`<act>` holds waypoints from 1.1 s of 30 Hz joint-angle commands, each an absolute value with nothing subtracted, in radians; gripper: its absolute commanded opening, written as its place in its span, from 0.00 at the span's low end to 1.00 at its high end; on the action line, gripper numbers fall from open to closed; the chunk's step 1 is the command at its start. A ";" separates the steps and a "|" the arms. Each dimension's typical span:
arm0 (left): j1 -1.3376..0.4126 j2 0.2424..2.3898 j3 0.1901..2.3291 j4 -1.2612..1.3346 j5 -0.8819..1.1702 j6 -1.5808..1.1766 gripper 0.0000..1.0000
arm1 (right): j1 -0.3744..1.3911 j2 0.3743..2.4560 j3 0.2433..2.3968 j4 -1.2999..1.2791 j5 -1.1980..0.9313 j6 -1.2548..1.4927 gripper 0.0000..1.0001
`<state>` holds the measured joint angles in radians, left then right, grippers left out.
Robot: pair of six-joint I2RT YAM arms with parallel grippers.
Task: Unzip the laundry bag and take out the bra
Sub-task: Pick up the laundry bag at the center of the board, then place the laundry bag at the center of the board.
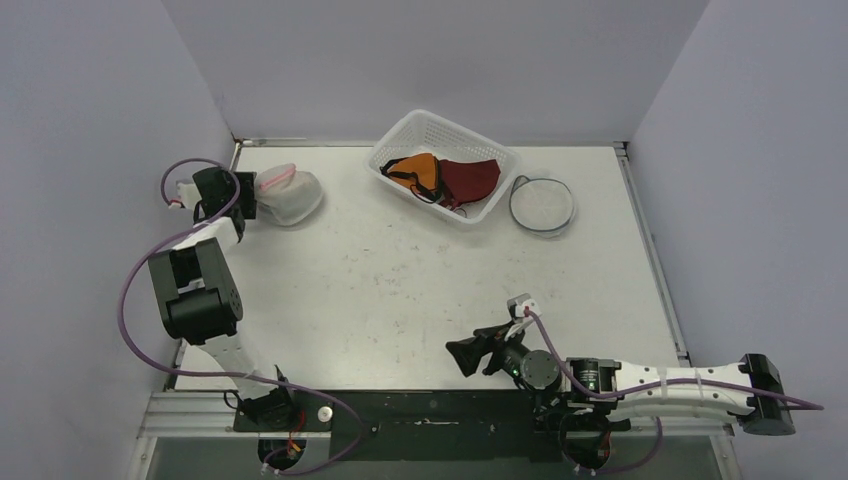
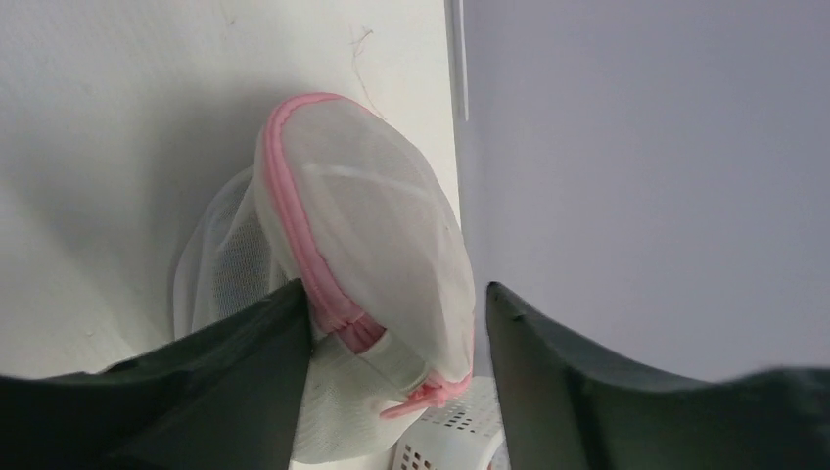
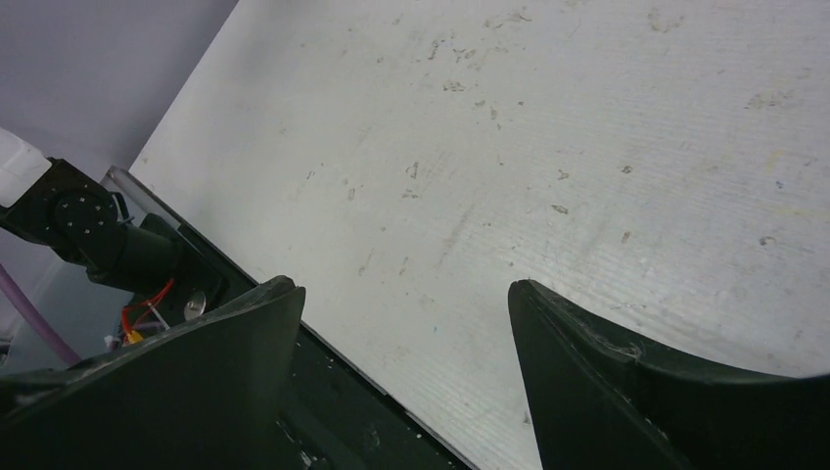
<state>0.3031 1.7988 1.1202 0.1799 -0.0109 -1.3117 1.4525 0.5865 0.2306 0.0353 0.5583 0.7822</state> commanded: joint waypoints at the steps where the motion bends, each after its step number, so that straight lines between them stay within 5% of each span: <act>1: 0.306 1.806 1.140 0.259 0.028 -1.273 0.53 | 1.464 0.525 0.233 -0.098 0.634 0.810 0.78; 9: 0.305 1.780 1.100 0.314 0.086 -1.250 0.01 | 1.467 0.516 0.272 -0.140 0.668 0.787 0.78; 17: 0.236 1.405 0.930 0.260 0.076 -1.219 0.00 | 1.470 0.493 0.329 -0.158 0.816 0.798 0.83; 20: 0.144 1.200 0.829 0.210 0.038 -1.222 0.00 | 1.464 0.458 0.343 -0.115 0.874 0.796 1.00; 23: 0.018 1.003 0.730 0.160 0.010 -1.227 0.00 | 1.449 0.453 0.383 -0.096 0.887 0.778 0.94; 33: -0.347 0.614 0.471 0.155 0.043 -1.318 0.00 | 1.172 0.698 0.512 0.067 0.463 0.806 0.94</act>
<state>-0.2771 0.6506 0.5419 0.1020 0.0261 -1.2583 1.2976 0.6086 0.4889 -0.0643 0.6895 0.7677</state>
